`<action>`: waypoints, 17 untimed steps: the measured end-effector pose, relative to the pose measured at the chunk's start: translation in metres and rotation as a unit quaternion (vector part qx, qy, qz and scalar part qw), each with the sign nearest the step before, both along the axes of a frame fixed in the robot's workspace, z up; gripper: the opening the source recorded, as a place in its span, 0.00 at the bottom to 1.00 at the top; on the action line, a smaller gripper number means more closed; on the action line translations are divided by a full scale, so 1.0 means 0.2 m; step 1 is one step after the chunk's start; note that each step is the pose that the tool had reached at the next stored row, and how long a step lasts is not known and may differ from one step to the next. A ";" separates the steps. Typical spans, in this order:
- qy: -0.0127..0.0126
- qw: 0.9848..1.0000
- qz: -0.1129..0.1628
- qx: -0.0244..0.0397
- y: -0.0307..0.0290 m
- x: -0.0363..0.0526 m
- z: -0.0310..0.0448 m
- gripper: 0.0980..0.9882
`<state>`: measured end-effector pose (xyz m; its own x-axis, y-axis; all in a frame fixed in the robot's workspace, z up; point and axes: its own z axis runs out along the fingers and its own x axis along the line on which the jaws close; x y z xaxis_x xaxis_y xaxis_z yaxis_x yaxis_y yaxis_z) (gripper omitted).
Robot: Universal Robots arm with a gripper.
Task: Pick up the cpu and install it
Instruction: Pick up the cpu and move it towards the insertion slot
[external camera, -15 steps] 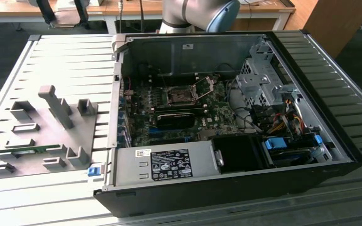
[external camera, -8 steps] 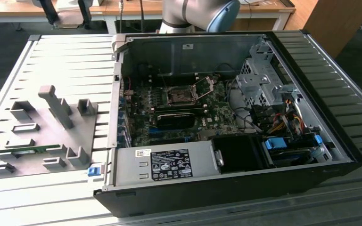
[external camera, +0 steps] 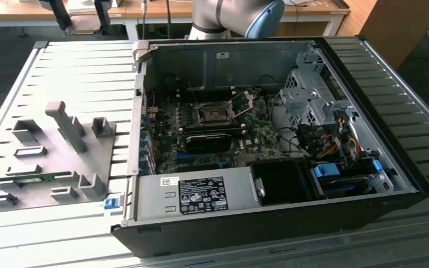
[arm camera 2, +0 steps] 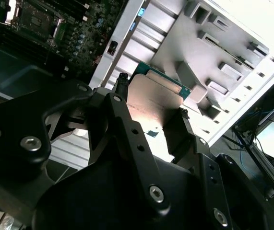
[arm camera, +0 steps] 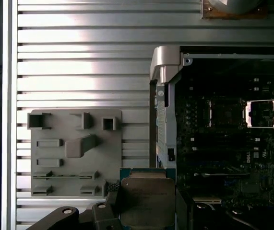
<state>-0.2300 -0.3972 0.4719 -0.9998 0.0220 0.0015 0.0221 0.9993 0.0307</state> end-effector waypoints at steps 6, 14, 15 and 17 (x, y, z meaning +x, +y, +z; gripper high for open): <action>0.000 1.000 0.000 0.000 0.000 0.011 -0.004 0.50; 0.000 1.000 0.000 0.000 0.000 0.031 -0.015 0.50; 0.000 1.000 0.000 0.000 0.000 0.034 -0.016 0.50; 0.000 1.000 0.000 0.000 0.001 0.041 -0.019 0.50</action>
<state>-0.2218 -0.3971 0.4681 -0.9998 0.0222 0.0016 0.0222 0.9993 0.0306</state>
